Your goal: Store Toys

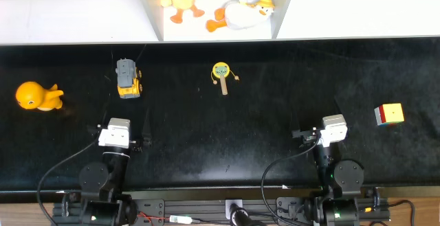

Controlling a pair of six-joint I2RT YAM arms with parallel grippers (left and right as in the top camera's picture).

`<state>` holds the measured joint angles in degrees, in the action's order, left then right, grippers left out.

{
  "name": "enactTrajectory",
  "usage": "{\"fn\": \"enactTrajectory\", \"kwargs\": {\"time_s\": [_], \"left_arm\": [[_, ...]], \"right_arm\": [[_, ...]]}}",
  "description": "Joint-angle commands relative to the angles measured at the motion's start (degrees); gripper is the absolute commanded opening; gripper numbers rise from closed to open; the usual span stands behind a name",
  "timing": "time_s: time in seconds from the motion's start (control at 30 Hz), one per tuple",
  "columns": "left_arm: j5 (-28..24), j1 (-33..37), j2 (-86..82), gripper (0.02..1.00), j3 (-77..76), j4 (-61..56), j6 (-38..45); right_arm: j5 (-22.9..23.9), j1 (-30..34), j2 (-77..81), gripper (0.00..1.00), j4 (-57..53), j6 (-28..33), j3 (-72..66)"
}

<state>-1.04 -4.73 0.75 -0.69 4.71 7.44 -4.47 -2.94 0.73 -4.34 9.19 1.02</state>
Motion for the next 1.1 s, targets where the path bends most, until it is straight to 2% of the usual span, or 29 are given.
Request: {"fn": "enactTrajectory", "kwargs": {"time_s": [0.03,0.63,0.73,0.8,0.93,1.1], "left_arm": [[-0.31,0.33,-0.59,0.996,0.24,0.04,-1.07],[-0.28,0.33,-0.59,0.998,0.24,0.07,-1.07],[0.96,0.35,-0.59,0.998,0.2,-0.37,-1.07],[-0.31,0.33,-0.59,0.996,-0.5,-0.81,-2.73],[0.28,0.37,0.85,0.996,-6.08,4.9,-7.54],[6.05,2.23,9.29,0.996,-20.17,18.8,-9.92]], "right_arm": [[0.07,0.24,-0.52,0.998,0.28,-0.42,-0.74],[0.07,0.24,-0.52,0.993,0.28,-0.42,-0.74],[0.07,0.24,-0.52,0.998,0.28,-0.42,-0.74],[0.07,0.24,-0.52,0.996,0.28,-0.42,-0.74],[0.07,0.24,-0.52,0.996,0.28,-0.42,-0.74],[0.07,0.24,-0.52,0.996,0.28,-0.42,-0.74]]}}
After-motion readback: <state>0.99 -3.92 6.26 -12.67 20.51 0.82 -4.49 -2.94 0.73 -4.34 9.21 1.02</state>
